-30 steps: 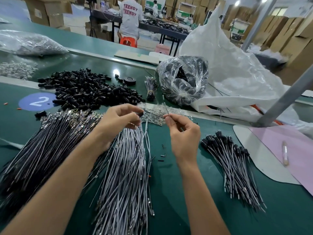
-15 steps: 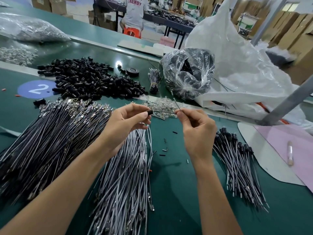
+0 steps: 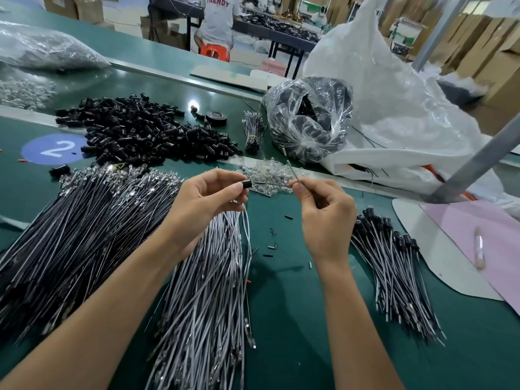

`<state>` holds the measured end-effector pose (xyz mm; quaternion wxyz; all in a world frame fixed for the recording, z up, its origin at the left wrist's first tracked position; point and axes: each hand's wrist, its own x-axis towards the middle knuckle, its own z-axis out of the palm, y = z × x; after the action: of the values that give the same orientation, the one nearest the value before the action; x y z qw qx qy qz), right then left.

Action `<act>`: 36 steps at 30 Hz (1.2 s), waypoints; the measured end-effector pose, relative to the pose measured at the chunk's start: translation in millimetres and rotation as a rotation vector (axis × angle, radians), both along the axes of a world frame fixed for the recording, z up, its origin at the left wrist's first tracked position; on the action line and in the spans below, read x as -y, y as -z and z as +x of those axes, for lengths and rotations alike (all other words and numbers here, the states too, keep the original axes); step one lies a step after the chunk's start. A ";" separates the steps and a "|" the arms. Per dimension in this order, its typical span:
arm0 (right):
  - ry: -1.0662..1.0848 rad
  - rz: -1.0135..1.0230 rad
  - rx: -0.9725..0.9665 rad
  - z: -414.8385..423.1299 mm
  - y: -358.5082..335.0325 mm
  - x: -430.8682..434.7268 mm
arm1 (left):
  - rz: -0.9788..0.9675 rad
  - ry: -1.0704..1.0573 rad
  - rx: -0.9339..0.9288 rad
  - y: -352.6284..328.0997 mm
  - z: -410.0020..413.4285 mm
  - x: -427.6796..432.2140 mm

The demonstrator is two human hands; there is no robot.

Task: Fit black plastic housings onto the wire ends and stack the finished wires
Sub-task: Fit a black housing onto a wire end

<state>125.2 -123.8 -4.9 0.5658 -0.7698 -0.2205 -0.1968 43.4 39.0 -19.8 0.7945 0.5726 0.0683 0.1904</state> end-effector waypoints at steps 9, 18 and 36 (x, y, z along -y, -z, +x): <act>-0.041 -0.007 -0.029 0.7 3.9 -3.3 | 0.060 0.026 -0.012 0.1 -0.1 1.4; -0.047 0.049 -0.112 2.7 5.4 -3.1 | 0.045 0.023 -0.003 0.6 0.1 1.2; -0.093 0.099 -0.192 1.8 6.7 -5.8 | 0.086 0.015 0.020 4.9 2.9 3.2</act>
<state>127.0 -118.0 -11.6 0.6300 -0.7452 -0.1910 -0.1064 46.3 35.8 -24.7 0.7712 0.6048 0.0477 0.1928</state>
